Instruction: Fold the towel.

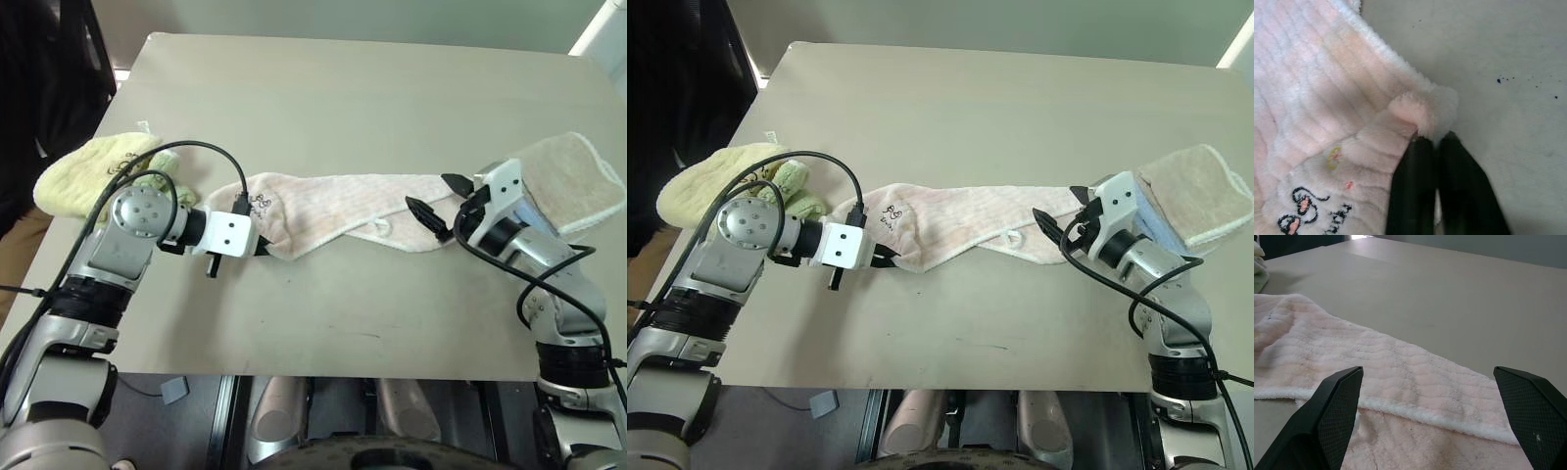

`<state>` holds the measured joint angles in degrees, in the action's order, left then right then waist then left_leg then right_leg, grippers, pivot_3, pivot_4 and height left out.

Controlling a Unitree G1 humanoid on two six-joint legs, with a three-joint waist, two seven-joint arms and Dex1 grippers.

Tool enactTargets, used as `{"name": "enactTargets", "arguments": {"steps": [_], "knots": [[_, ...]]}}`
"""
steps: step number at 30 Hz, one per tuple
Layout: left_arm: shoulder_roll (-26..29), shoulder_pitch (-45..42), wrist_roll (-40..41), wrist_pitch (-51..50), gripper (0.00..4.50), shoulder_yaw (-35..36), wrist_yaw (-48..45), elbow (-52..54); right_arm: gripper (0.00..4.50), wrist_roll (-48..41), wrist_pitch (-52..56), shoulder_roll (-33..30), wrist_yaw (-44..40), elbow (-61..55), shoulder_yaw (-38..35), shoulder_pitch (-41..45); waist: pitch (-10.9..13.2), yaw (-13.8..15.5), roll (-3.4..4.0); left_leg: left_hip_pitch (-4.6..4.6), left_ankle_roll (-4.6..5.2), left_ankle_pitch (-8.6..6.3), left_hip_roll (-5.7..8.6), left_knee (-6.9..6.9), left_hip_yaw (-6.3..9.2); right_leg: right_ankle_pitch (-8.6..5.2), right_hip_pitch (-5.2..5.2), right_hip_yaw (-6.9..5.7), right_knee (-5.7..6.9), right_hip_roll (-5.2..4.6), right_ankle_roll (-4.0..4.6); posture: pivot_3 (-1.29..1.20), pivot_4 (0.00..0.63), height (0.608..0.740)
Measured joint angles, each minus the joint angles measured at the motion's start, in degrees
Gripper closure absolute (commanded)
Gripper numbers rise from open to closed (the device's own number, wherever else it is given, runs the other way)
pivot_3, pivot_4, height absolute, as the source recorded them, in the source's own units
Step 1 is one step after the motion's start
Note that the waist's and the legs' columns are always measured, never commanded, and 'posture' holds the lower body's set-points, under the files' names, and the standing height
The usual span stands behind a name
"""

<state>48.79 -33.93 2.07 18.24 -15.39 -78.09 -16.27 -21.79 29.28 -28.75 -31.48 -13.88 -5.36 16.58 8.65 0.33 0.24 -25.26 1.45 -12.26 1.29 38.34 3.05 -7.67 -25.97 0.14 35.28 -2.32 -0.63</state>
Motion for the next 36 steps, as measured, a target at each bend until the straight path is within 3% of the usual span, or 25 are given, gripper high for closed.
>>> {"name": "enactTargets", "arguments": {"steps": [3, 8, 21, 28, 36], "knots": [[1.28, 1.37, 1.23, -2.16, 4.48, 0.99, -0.61, 1.47, 0.0, 3.75, -2.37, -3.45, -0.01, 3.18, 0.29, 1.65, 0.0, -0.01, 0.0, -0.01, 0.0, 0.01, 0.0, 0.02, -0.01, 0.05, -0.01, 0.0, -0.01, 0.0, 0.02, 0.0, 0.15, 0.736], [5.0, 3.55, 5.19, -7.52, 4.48, 5.14, -1.65, 5.8, 0.0, 17.58, -15.12, -14.25, -0.65, 15.95, 4.23, 5.33, -0.03, 0.06, 0.05, 0.01, -0.13, -0.05, -0.01, 0.01, 0.02, 0.07, -0.02, -0.03, 0.05, -0.03, 0.04, 0.0, 0.15, 0.736], [4.92, 6.51, 5.34, -11.29, 4.48, 6.35, 0.93, 11.01, 0.0, 38.23, -45.87, -17.29, 0.02, 48.41, 17.02, 21.49, -0.03, -0.3, 0.26, 0.06, 0.04, 0.04, -0.03, -0.02, -0.02, 0.19, -0.08, -0.02, 0.09, -0.04, 0.06, 0.0, 0.15, 0.736], [4.57, 6.6, 5.33, -11.86, 4.48, 6.38, 1.09, 11.6, 0.0, 44.52, -54.94, -15.02, 3.0, 60.5, 20.77, 27.45, -0.01, -0.3, 0.29, 0.06, 0.04, 0.03, -0.03, -0.02, -0.03, 0.25, -0.09, -0.03, 0.09, -0.06, 0.09, 0.0, 0.15, 0.736], [4.48, 7.63, 5.19, -11.89, 4.5, 6.52, 2.08, 12.06, 2.82, 48.86, -59.73, -14.21, 5.76, 66.54, 23.03, 31.15, 0.01, -0.36, 0.32, 0.05, 0.0, 0.0, -0.04, -0.05, -0.07, 0.3, -0.13, -0.03, 0.08, -0.08, 0.13, 0.0, 0.15, 0.736]]}}
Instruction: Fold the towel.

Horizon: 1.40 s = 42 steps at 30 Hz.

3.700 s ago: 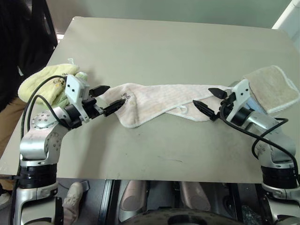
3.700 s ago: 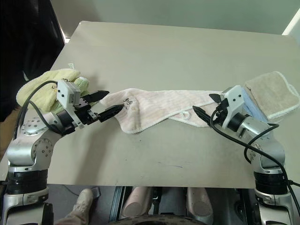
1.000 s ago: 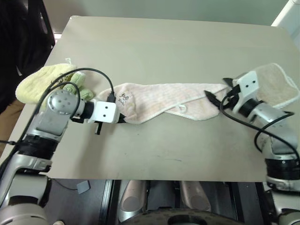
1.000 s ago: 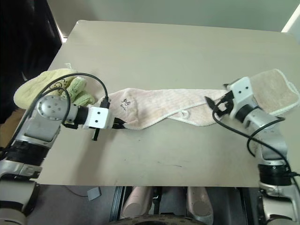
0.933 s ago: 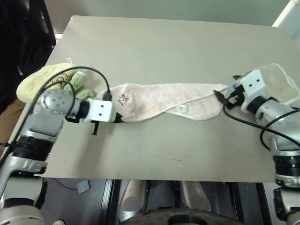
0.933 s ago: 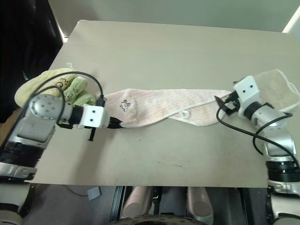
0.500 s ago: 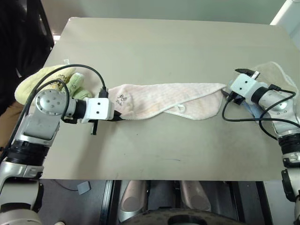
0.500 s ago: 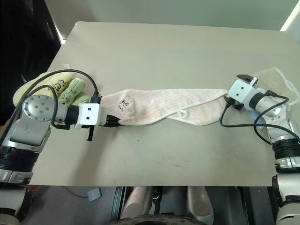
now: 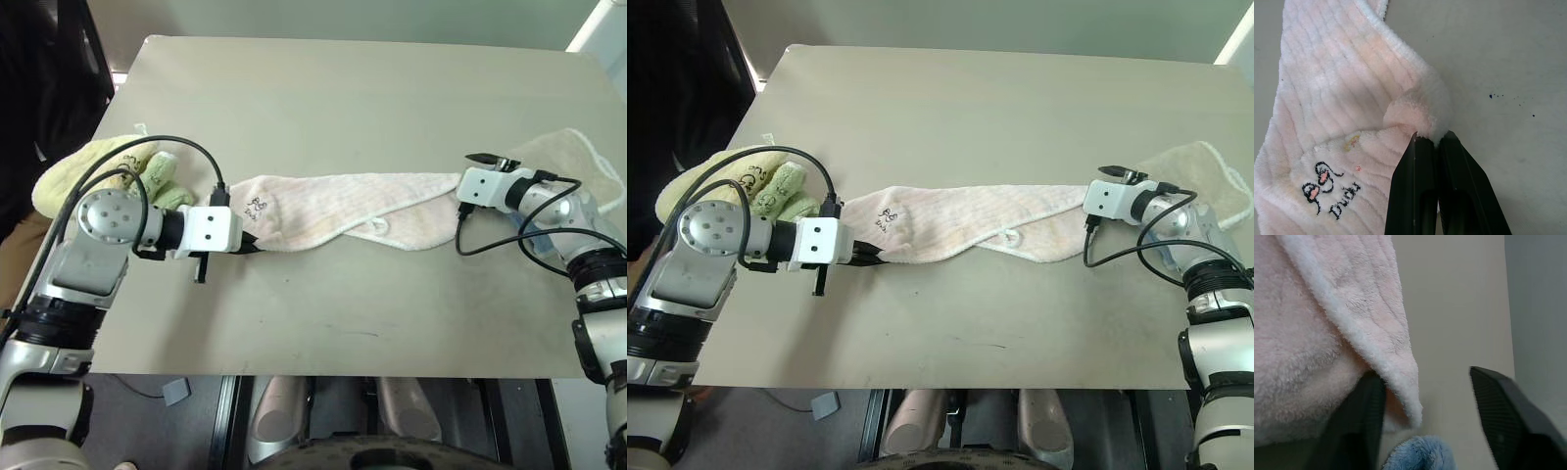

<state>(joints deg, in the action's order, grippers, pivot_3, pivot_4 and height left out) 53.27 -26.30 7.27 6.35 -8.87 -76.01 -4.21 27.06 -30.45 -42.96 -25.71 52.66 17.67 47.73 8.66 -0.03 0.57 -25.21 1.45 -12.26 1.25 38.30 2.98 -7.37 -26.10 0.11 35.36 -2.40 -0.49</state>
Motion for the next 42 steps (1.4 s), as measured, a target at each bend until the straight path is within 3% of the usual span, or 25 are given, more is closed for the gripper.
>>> {"name": "enactTargets", "arguments": {"steps": [4, 5, 12, 18, 22, 30, 34, 36, 42], "knots": [[0.15, 0.52, -0.02, 0.01, 4.5, 0.15, 0.37, 0.0, 4.29, 0.04, -0.83, -0.03, -0.03, 0.12, -0.01, -0.03, 0.0, 0.02, 0.01, -0.02, -0.08, -0.05, 0.0, 0.0, -0.01, 0.0, -0.02, 0.0, 0.0, 0.0, 0.01, 0.0, 0.15, 0.736], [0.15, 0.52, -0.02, 0.01, 4.5, 0.45, 0.54, 0.0, 4.47, 0.03, -1.0, -0.12, -0.06, -0.01, -0.02, -0.12, 0.0, 0.01, 0.01, -0.02, -0.11, -0.06, 0.0, 0.0, 0.0, 0.01, -0.02, 0.0, 0.0, 0.0, 0.02, 0.0, 0.15, 0.736], [-1.35, -0.96, 1.81, -4.01, 4.5, 6.72, 7.94, -1.4, 4.47, -5.0, 0.73, -3.57, -1.53, -8.93, -4.85, -8.55, 0.0, 0.32, 0.01, -0.05, -0.12, -0.08, 0.0, -0.01, -0.04, 0.01, 0.0, -0.02, 0.01, -0.03, 0.01, 0.0, 0.15, 0.736], [-6.71, -4.58, 8.5, -12.26, 4.5, 14.9, 16.57, -3.63, 4.47, -11.71, 7.83, -5.01, -3.78, -19.05, -11.13, -14.77, 0.02, 0.12, 0.06, 0.04, -0.4, -0.15, 0.0, -0.02, -0.16, 0.06, 0.09, 0.0, -0.02, -0.07, -0.03, 0.0, 0.15, 0.736], [-10.14, -14.4, 9.32, -15.42, 4.5, 17.95, 25.69, -14.27, 4.47, -18.09, 13.37, -4.84, -6.47, -24.49, -15.17, -11.45, 0.03, -0.1, 0.08, 0.17, -0.05, 0.35, 0.0, -0.05, -0.18, 0.27, 0.22, 0.03, -0.05, -0.06, 0.0, 0.0, 0.15, 0.736], [-13.37, -27.62, 7.45, -11.41, 4.5, 18.01, 31.37, -30.68, 4.47, -22.96, 18.03, -5.05, -11.61, -23.67, -17.5, 0.86, 0.03, -0.11, 0.08, 0.04, 0.18, 0.41, 0.02, -0.08, -0.15, 0.35, 0.25, -0.01, -0.38, -0.04, -0.14, 0.0, 0.15, 0.736], [-12.53, -32.15, 7.26, -7.91, 4.5, 18.45, 31.38, -34.76, 4.47, -26.78, 20.54, -7.26, -16.7, -24.78, -18.92, 4.31, 0.03, -0.01, 0.09, -0.23, 0.19, 0.3, 0.04, -0.14, -0.15, 0.34, -0.02, -0.02, -0.41, -0.04, -0.29, 0.0, 0.15, 0.736], [-11.02, -32.15, 7.72, -7.21, 4.5, 19.2, 29.39, -34.79, 4.47, -30.35, 23.26, -9.84, -21.19, -28.57, -20.36, 3.76, 0.03, 0.05, 0.08, -0.52, -0.27, 0.48, 0.02, -0.11, -0.16, 0.35, -0.28, -0.06, -0.39, -0.01, -0.57, 0.0, 0.15, 0.736], [-6.74, -24.34, 12.13, -9.12, 4.5, 20.49, 19.25, -27.77, 4.47, -39.34, 34.51, -13.84, -30.17, -42.9, -24.01, -8.76, 0.02, 0.14, 0.07, -0.86, -0.36, 0.37, 0.02, 0.02, -0.15, 0.14, -0.52, -0.08, -0.39, -0.01, -0.85, 0.0, 0.15, 0.736]]}}
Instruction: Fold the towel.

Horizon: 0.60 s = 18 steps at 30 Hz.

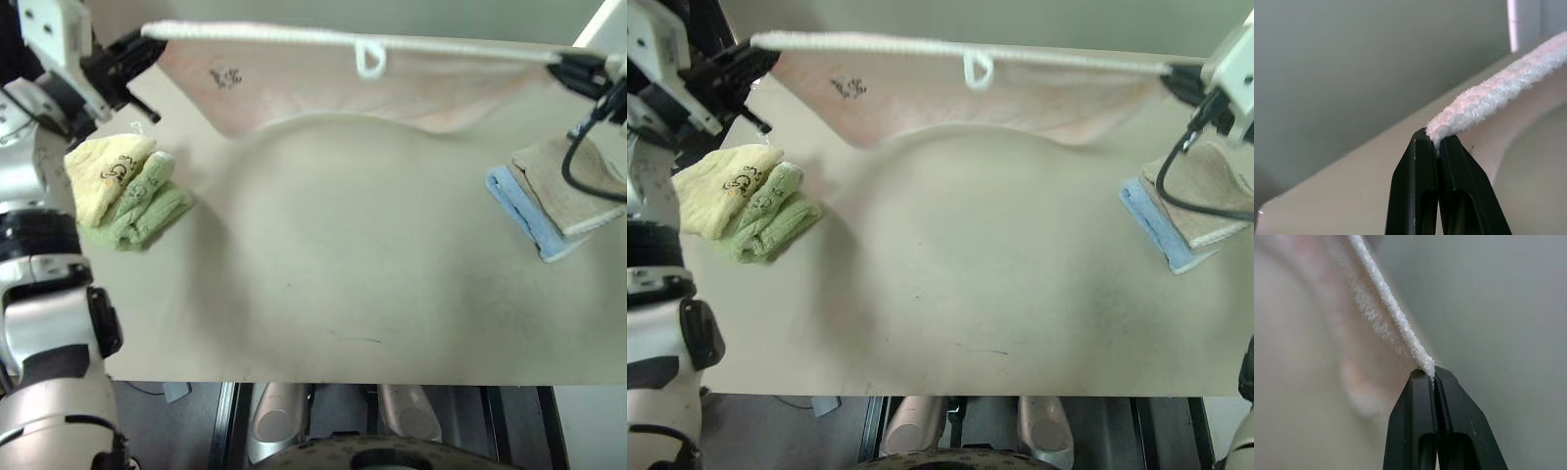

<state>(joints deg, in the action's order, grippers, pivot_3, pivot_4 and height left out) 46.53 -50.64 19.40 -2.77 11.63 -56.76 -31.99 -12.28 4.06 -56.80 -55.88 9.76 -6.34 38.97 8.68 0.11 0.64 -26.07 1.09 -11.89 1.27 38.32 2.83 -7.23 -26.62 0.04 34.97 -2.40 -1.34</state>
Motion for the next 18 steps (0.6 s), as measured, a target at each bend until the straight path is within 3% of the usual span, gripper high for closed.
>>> {"name": "enactTargets", "arguments": {"steps": [6, 12, 13, 18], "knots": [[6.78, 23.48, 4.31, -8.62, 4.5, 1.13, -10.6, 15.37, 4.47, -9.35, 11.66, -2.25, -7.83, -20.38, -3.76, -27.58, -0.03, 0.04, 0.01, 0.08, -0.09, -0.25, -0.04, 0.09, -0.05, -0.44, 0.01, -0.01, 0.25, 0.02, 0.0, 0.0, 0.15, 0.736], [11.14, 31.92, 6.03, -13.81, 4.5, 2.96, -13.48, 23.58, 4.47, -13.51, 16.41, -3.56, -10.8, -31.81, -7.76, -38.79, -0.03, 0.12, -0.02, 0.33, 0.34, -0.66, -0.02, 0.4, 0.03, -0.59, 0.34, 0.03, 0.42, 0.02, 0.74, 0.0, 0.15, 0.736], [11.49, 32.21, 6.2, -14.12, 4.5, 3.6, -13.45, 24.16, 4.47, -13.87, 16.86, -3.57, -10.94, -32.58, -8.32, -39.48, -0.03, 0.12, -0.01, 0.45, -0.06, -0.78, 0.0, 0.41, 0.03, -0.49, 0.44, 0.07, 0.44, 0.02, 0.84, 0.0, 0.15, 0.736], [13.2, 36.88, 6.34, -15.63, 4.5, 4.94, -14.1, 27.16, 4.47, -15.31, 19.64, -4.44, -12.98, -35.25, -9.16, -43.91, -0.04, -0.25, 0.0, 1.44, -0.29, -0.86, 0.0, 0.33, 0.05, -0.84, 1.4, 0.21, 0.38, 0.04, 0.28, 0.0, 0.15, 0.736]]}}
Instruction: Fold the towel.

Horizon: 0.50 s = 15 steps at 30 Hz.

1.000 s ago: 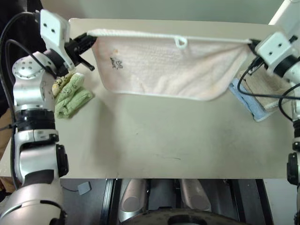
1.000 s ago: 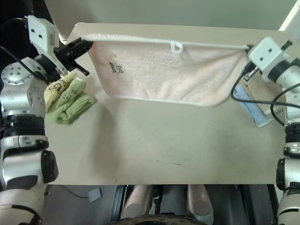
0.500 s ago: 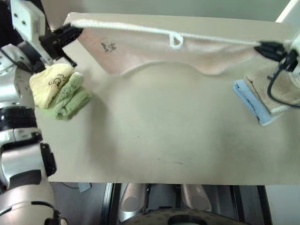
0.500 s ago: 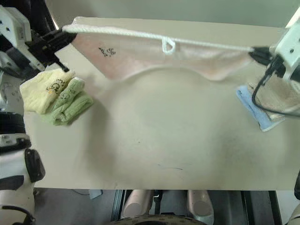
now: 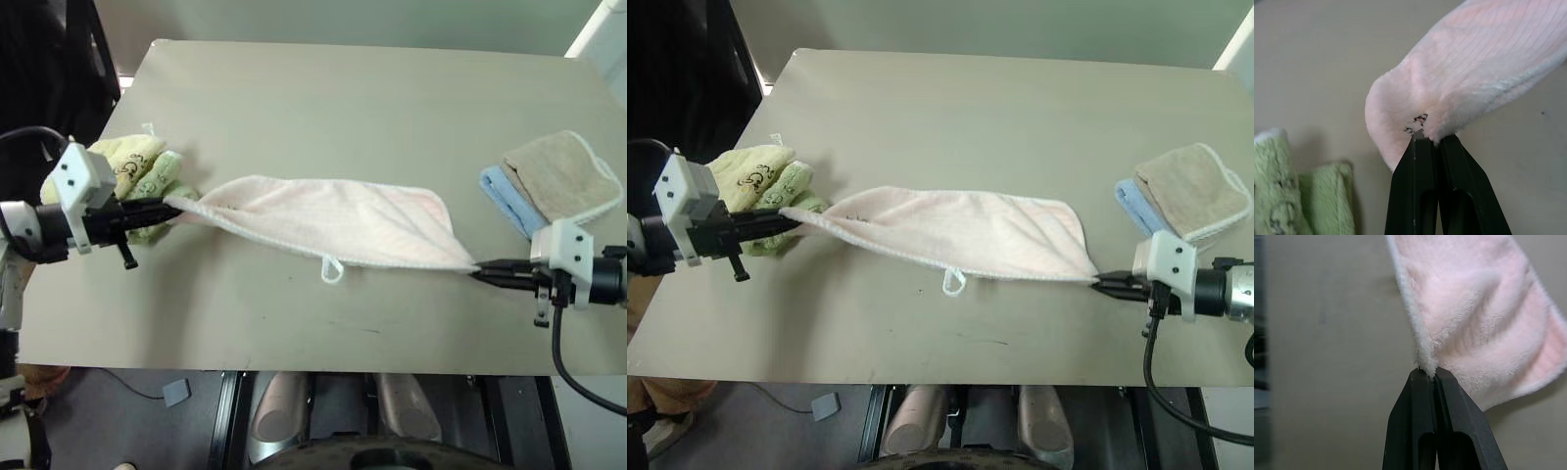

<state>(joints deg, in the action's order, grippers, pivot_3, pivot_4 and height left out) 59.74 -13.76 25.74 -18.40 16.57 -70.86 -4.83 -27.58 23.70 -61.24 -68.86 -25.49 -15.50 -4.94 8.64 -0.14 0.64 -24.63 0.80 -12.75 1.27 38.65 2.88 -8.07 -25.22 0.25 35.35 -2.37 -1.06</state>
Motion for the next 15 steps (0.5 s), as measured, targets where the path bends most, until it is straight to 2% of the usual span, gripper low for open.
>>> {"name": "enactTargets", "arguments": {"steps": [6, 9, 11, 13, 15], "knots": [[0.1, 0.36, -0.12, -0.45, 4.5, 0.03, 0.22, 0.59, 4.47, 1.06, -0.68, -0.48, -0.11, 1.09, 0.71, 3.67, -0.01, -0.16, 0.0, 0.04, 0.0, 0.0, 0.01, 0.0, 0.0, 0.0, 0.02, 0.06, -0.02, 0.01, 0.01, 0.0, 0.15, 0.736], [-0.01, -0.44, -1.3, -0.27, 4.5, -0.13, 1.73, 0.35, 4.47, 3.8, -2.29, 0.01, 1.59, 4.35, 3.32, 8.79, -0.02, -0.21, 0.0, 0.04, 0.03, 0.02, 0.01, 0.0, -0.01, 0.01, -0.02, 0.05, 0.01, 0.01, 0.01, 0.0, 0.15, 0.736], [-1.14, -3.91, -3.6, 1.22, 4.5, -1.7, 4.16, -1.89, 4.47, 6.76, -3.71, 2.19, 3.81, 8.26, 6.25, 14.78, -0.04, -0.16, 0.02, 0.07, 0.06, 0.04, 0.02, 0.02, -0.01, 0.02, -0.01, 0.04, 0.05, 0.01, 0.01, 0.0, 0.15, 0.736], [-2.33, -7.61, -6.68, 4.03, 4.5, -3.57, 6.97, -5.4, 4.47, 9.97, -5.64, 3.9, 5.65, 12.01, 9.54, 19.46, -0.05, -0.1, 0.03, 0.05, 0.54, 0.23, 0.01, 0.01, 0.01, 0.28, -0.07, 0.02, 0.12, 0.01, 0.42, 0.0, 0.15, 0.736], [-3.09, -10.54, -9.91, 6.29, 4.5, -5.54, 9.42, -9.63, 4.47, 12.75, -7.52, 5.49, 6.96, 15.55, 12.19, 22.79, -0.05, -0.06, 0.04, -0.03, 0.81, 0.32, 0.01, -0.06, 0.01, 0.24, -0.22, -0.03, 0.13, 0.01, 0.4, 0.0, 0.15, 0.736]]}}
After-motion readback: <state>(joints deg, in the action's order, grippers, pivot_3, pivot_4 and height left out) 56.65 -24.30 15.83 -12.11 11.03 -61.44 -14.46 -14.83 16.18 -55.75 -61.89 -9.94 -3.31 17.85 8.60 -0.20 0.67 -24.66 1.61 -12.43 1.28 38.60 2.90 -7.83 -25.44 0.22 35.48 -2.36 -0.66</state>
